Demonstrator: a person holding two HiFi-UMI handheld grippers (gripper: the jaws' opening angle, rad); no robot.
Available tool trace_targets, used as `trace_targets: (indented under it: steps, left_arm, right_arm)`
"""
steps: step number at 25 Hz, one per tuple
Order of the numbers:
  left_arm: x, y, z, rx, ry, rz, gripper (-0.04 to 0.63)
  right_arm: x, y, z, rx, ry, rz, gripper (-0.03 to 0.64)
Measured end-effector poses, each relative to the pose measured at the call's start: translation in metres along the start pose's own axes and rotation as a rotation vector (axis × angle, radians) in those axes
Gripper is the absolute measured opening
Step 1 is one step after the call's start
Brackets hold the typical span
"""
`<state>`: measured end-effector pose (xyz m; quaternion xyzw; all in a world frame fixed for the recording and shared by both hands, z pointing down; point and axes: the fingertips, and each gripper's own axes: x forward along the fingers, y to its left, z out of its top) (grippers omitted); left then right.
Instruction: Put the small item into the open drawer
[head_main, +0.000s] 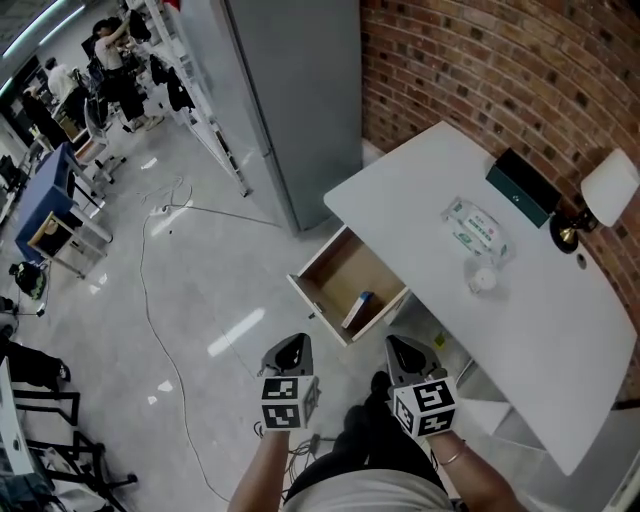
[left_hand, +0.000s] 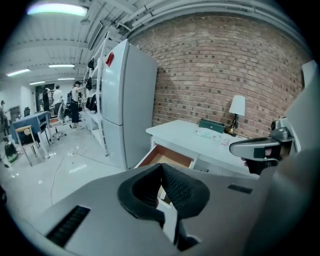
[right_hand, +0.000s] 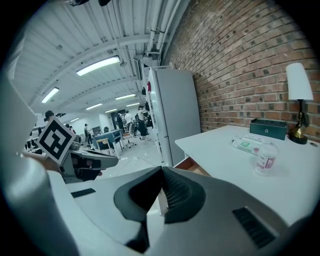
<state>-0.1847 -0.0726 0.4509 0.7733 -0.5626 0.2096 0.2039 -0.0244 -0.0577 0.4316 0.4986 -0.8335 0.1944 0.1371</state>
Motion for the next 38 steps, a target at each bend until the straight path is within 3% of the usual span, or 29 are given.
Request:
trace_targets:
  steps: [10,23,38]
  left_arm:
    - [-0.063,0.012,0.017,0.02,-0.1,0.008,0.021]
    - [-0.088,0.01,-0.002,-0.019,-0.104,0.002,0.021]
    - [-0.098,0.017,0.004,-0.015,-0.136,0.008,0.021]
  right_arm:
    - [-0.026,0.023,0.01,-0.009,-0.027,0.037,0.006]
    - [-0.036,0.031,0.004,-0.051,-0.004,0.021,0.006]
    - [-0.035,0.037,0.01,-0.078,-0.012,0.02,0.006]
